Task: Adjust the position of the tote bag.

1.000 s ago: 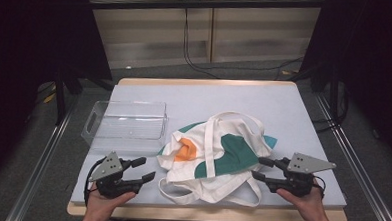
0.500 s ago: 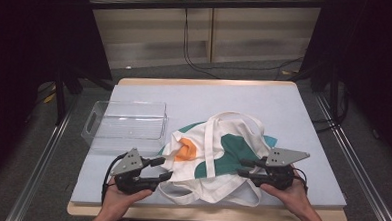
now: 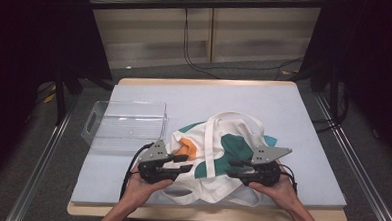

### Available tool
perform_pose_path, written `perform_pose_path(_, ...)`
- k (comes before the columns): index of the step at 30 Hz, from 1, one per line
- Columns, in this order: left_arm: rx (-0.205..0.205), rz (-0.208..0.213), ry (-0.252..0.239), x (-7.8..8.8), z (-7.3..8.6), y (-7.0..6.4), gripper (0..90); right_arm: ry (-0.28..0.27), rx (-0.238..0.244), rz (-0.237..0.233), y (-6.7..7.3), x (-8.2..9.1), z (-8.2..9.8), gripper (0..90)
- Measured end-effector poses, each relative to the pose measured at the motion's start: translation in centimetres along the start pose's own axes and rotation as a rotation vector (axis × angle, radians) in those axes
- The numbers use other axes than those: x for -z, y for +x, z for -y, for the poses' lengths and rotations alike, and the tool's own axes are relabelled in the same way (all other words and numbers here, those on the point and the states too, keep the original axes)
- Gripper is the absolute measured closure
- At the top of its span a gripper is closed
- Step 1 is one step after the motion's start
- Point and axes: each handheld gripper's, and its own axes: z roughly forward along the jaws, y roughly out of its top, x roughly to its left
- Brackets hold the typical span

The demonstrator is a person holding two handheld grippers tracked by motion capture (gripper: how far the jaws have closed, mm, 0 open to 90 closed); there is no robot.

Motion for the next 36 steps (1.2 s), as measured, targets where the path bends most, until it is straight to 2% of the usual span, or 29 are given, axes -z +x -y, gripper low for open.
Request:
perform_pose_path(4, -0.036, 0.030, 0.039, -1.8, 0.3, -0.5, 68.3, 0.001, 0.004, -0.004, 0.1, -0.1, 0.0, 63.4)
perform_pose_path(8, -0.038, 0.015, 0.062, -2.4, 0.5, -0.6, 68.0, 0.009, 0.014, -0.003, 0.3, -0.3, 0.3, 63.0)
perform_pose_path(10, -0.034, 0.013, 0.060, -2.8, 0.6, -0.5, 66.9, 0.019, 0.031, 0.007, 0.4, -0.4, 0.4, 61.8)
perform_pose_path(11, -0.014, 0.004, 0.051, -3.0, 0.8, -0.3, 66.9, 0.035, 0.039, 0.031, 0.3, -0.4, 0.6, 59.8)
perform_pose_path(14, 0.002, 0.001, 0.060, -2.9, 1.0, 0.0, 66.8, 0.042, 0.047, 0.038, 0.1, -0.4, 1.0, 59.1)
perform_pose_path(17, 0.019, 0.006, 0.049, -3.0, 1.1, 0.1, 67.8, 0.055, 0.067, 0.053, 0.2, -0.8, 1.2, 59.0)
perform_pose_path(22, 0.014, 0.005, 0.056, -3.1, 1.4, 0.2, 69.2, 0.062, 0.091, 0.066, 0.2, -0.9, 1.4, 58.6)
perform_pose_path(23, 0.028, 0.006, 0.046, -3.2, 1.5, 0.2, 69.4, 0.072, 0.102, 0.077, 0.2, -1.0, 1.5, 58.5)
perform_pose_path(28, 0.036, 0.010, 0.049, -3.1, 1.6, 0.4, 69.6, 0.081, 0.100, 0.079, 0.1, -1.5, 1.7, 60.1)
perform_pose_path(29, 0.033, 0.016, 0.044, -3.2, 1.7, 0.5, 69.5, 0.089, 0.109, 0.080, 0.1, -1.4, 1.7, 68.6)
perform_pose_path(30, 0.033, 0.016, 0.044, -3.2, 1.7, 0.5, 69.5, 0.089, 0.109, 0.080, 0.1, -1.4, 1.7, 68.6)
perform_pose_path(32, 0.039, 0.017, 0.043, -3.2, 1.7, 0.6, 69.5, 0.095, 0.107, 0.082, 0.0, -1.4, 1.7, 76.1)
perform_pose_path(33, 0.046, 0.020, 0.041, -3.2, 1.7, 0.6, 69.5, 0.096, 0.096, 0.070, -0.1, -1.4, 1.7, 84.5)
perform_pose_path(34, 0.046, 0.020, 0.041, -3.2, 1.7, 0.6, 69.5, 0.096, 0.096, 0.070, -0.1, -1.4, 1.7, 84.5)
perform_pose_path(35, 0.045, 0.020, 0.046, -3.2, 1.7, 0.7, 69.5, 0.102, 0.101, 0.087, -0.1, -1.2, 1.6, 90.0)
perform_pose_path(36, 0.045, 0.022, 0.047, -3.2, 1.7, 0.7, 69.5, 0.098, 0.093, 0.090, -0.3, -1.0, 1.5, 90.0)
